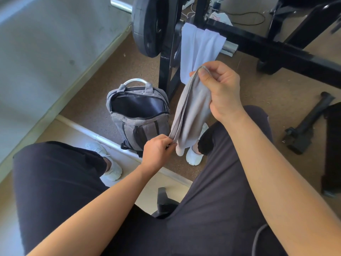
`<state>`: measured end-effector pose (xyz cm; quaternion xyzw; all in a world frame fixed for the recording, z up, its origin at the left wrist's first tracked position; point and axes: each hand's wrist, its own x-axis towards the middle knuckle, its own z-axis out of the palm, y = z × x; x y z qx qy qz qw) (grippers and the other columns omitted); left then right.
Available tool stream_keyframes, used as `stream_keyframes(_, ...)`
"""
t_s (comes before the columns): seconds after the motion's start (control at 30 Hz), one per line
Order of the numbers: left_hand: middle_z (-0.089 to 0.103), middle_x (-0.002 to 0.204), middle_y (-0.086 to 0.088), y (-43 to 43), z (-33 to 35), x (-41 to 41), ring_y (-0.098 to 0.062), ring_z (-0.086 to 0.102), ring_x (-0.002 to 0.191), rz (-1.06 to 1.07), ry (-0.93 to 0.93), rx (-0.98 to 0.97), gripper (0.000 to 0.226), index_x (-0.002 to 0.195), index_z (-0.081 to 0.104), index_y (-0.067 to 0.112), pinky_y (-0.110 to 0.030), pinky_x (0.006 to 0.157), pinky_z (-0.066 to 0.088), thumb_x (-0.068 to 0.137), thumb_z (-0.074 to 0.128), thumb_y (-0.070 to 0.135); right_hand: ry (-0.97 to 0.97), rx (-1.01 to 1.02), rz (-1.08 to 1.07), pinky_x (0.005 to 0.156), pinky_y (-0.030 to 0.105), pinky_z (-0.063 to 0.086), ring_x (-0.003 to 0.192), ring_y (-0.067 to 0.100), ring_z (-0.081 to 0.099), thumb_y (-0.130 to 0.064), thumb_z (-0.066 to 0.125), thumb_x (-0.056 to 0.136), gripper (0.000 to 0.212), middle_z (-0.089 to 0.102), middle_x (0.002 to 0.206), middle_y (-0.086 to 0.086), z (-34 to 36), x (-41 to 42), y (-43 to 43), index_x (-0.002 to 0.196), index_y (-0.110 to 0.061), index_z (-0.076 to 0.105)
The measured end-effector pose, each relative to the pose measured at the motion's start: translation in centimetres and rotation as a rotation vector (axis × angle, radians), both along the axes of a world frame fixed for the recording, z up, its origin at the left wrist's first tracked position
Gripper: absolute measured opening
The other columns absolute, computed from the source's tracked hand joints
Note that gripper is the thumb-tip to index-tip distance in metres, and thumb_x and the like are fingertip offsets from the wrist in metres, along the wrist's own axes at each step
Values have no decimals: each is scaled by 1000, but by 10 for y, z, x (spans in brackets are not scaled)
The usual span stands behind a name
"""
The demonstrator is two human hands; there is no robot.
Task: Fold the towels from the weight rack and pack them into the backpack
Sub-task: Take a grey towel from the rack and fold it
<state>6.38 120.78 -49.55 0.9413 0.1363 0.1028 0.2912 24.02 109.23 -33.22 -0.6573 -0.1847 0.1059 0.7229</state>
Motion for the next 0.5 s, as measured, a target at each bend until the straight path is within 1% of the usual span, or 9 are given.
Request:
stream_keyframes(0.07, 70, 82, 2, 14, 5, -3, -18, 66, 71, 56, -18, 3, 8, 86, 80, 16, -32, 60, 54, 87, 80, 23, -16, -4, -19, 101, 48, 53, 103, 41, 70, -1, 66, 94, 14, 74, 97, 20, -2, 3, -2, 105, 8, 66)
stream_keyframes(0.13, 72, 80, 1, 34, 12, -8, -21, 67, 70, 136, -16, -16, 6, 86, 80, 17, -34, 63, 55, 85, 82, 22, -21, -8, -49, 99, 43, 53, 100, 35, 72, -3, 66, 94, 7, 76, 94, 15, -7, 7, -4, 100, 0, 68)
stream_keyframes(0.2, 73, 81, 2, 56, 17, -13, -22, 69, 73, 210, -10, -61, 5, 87, 78, 17, -37, 69, 57, 86, 81, 20, -26, -35, -101, 91, 34, 54, 92, 26, 69, -6, 67, 94, 5, 74, 91, 14, -13, 12, -7, 97, -9, 70)
stream_keyframes(0.27, 74, 83, 2, 74, 26, -18, -22, 69, 76, 282, -33, -128, 5, 92, 74, 15, -39, 75, 58, 88, 78, 16, -40, -84, -164, 83, 25, 51, 86, 16, 64, -10, 68, 94, 7, 72, 87, 6, -19, 18, -11, 95, -16, 70)
stream_keyframes(0.33, 72, 87, 4, 88, 38, -23, -21, 68, 78, 336, -98, -181, 9, 98, 69, 14, -39, 77, 58, 91, 74, 12, -56, -140, -203, 81, 20, 51, 84, 7, 65, -13, 68, 94, 5, 71, 85, -1, -26, 23, -14, 96, -18, 69)
stream_keyframes(0.4, 70, 91, 5, 98, 51, -27, -17, 68, 79, 374, -153, -200, 22, 111, 66, 15, -30, 78, 57, 92, 74, 8, -77, -222, -219, 79, 18, 50, 82, 3, 65, -15, 67, 95, 4, 70, 86, -2, -32, 27, -17, 98, -16, 69)
stream_keyframes(0.43, 71, 92, 4, 103, 57, -29, -15, 68, 78, 388, -166, -196, 29, 118, 67, 15, -25, 78, 55, 91, 74, 7, -86, -263, -218, 79, 19, 50, 82, 4, 64, -16, 67, 95, 4, 70, 87, 0, -34, 28, -18, 99, -14, 68)
stream_keyframes(0.47, 73, 92, 2, 107, 64, -30, -15, 67, 77, 405, -173, -166, 30, 120, 71, 15, -25, 78, 54, 91, 75, 8, -91, -299, -210, 78, 20, 51, 83, 6, 64, -16, 66, 95, 6, 71, 89, 4, -37, 29, -19, 100, -13, 68)
stream_keyframes(0.5, 75, 91, -1, 110, 69, -32, -16, 67, 76, 415, -185, -127, 25, 115, 75, 15, -27, 77, 54, 91, 75, 10, -95, -336, -200, 78, 22, 52, 84, 9, 65, -17, 66, 95, 8, 71, 91, 8, -40, 29, -19, 101, -12, 68)
